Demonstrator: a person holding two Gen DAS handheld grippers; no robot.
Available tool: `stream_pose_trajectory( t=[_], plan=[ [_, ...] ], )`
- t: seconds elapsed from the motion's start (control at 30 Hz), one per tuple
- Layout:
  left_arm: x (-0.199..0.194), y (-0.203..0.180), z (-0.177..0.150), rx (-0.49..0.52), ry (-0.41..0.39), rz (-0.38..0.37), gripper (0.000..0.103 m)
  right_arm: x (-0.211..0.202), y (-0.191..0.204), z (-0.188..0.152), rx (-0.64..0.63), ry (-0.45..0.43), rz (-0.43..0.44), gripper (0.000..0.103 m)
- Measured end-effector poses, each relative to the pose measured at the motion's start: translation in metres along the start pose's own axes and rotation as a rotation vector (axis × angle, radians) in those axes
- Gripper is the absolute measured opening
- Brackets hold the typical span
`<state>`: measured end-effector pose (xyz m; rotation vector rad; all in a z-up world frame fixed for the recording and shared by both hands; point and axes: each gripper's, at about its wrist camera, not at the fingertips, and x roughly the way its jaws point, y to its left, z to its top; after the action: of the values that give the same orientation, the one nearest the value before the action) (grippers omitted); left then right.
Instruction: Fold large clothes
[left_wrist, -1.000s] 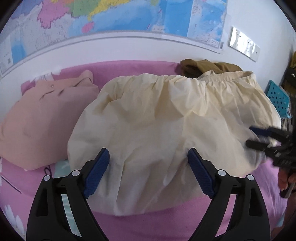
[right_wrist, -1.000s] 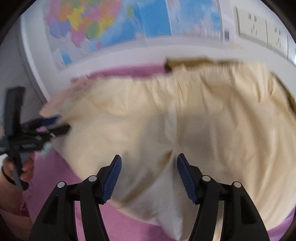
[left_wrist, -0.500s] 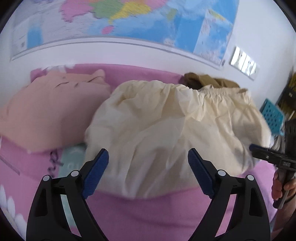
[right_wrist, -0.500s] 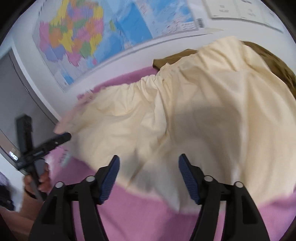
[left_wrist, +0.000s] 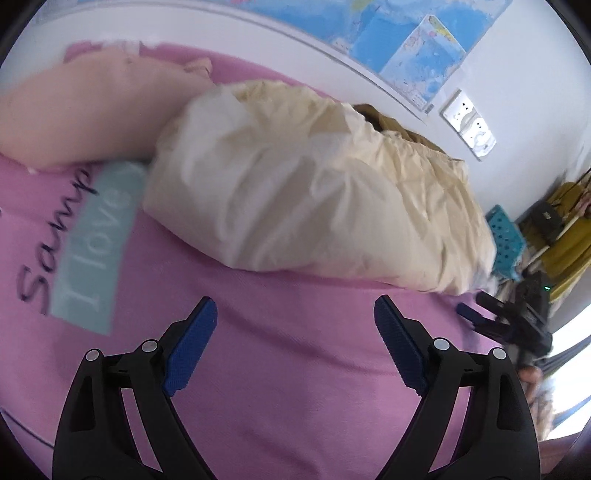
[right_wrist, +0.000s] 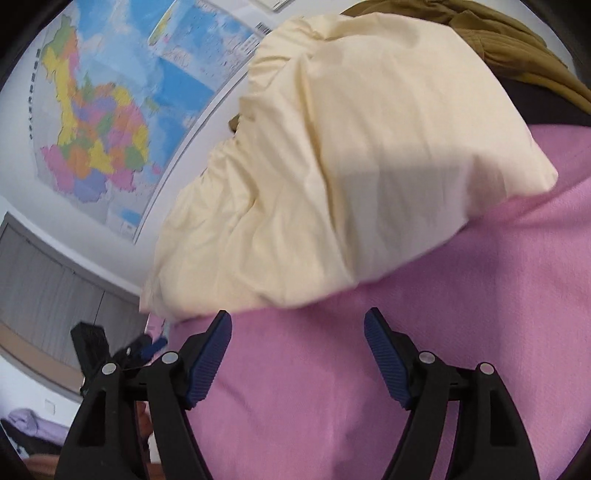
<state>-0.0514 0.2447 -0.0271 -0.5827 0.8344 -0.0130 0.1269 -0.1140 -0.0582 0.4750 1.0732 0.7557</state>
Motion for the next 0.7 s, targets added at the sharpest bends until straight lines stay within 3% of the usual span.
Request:
stream_pose_trajectory(
  t=[0.4, 0.7],
  plan=[
    [0.043, -0.005, 0.008, -0.112, 0.081, -0.162, 0.086, 0.027, 0.006, 0.036, 0.046, -0.058, -0.018, 0.075],
    [0.050, 0.016, 0.029, -0.248, 0.012, -0.189, 0.087, 0.034, 0.003, 0.046, 0.103, -0.107, 0.007, 0.075]
  ],
)
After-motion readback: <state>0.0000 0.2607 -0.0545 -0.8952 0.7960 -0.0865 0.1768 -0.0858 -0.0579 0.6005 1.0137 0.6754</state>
